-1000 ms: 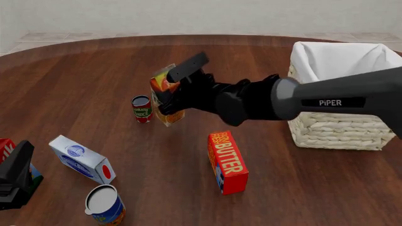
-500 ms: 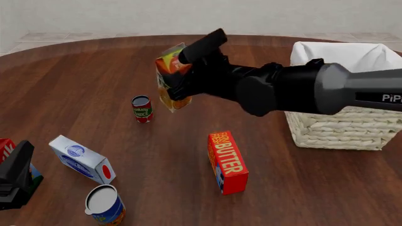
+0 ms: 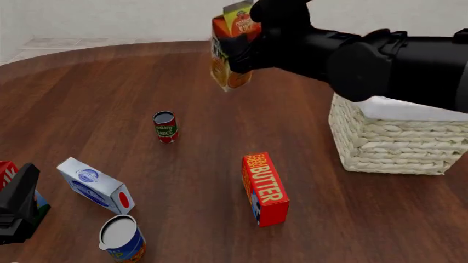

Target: Pick up the orange juice, and put it in the basket.

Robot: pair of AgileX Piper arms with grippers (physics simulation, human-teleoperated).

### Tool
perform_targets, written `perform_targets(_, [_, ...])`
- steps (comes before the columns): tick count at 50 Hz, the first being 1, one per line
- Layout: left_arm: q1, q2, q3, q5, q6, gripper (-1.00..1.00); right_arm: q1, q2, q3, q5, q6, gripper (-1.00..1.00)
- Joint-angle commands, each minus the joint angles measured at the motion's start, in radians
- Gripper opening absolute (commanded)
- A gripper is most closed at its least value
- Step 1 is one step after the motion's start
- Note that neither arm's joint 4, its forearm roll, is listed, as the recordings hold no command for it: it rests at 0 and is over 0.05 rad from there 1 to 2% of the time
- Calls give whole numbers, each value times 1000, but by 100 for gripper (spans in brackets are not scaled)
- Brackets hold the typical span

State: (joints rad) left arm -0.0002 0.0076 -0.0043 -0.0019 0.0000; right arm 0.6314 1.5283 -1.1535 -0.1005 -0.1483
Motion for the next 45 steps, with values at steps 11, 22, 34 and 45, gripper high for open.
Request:
perform_targets(11, [0, 0, 0, 0, 0, 100, -166, -120, -64, 46, -18, -100])
perform_targets(22, [0, 0, 0, 0, 0, 100, -268, -178, -85, 71, -6, -100])
perform_targets(34, [0, 0, 0, 0, 0, 100, -400, -198, -97, 90, 5, -100])
perform_targets(45, [0, 0, 0, 0, 0, 100, -536, -230, -68, 99, 16, -100])
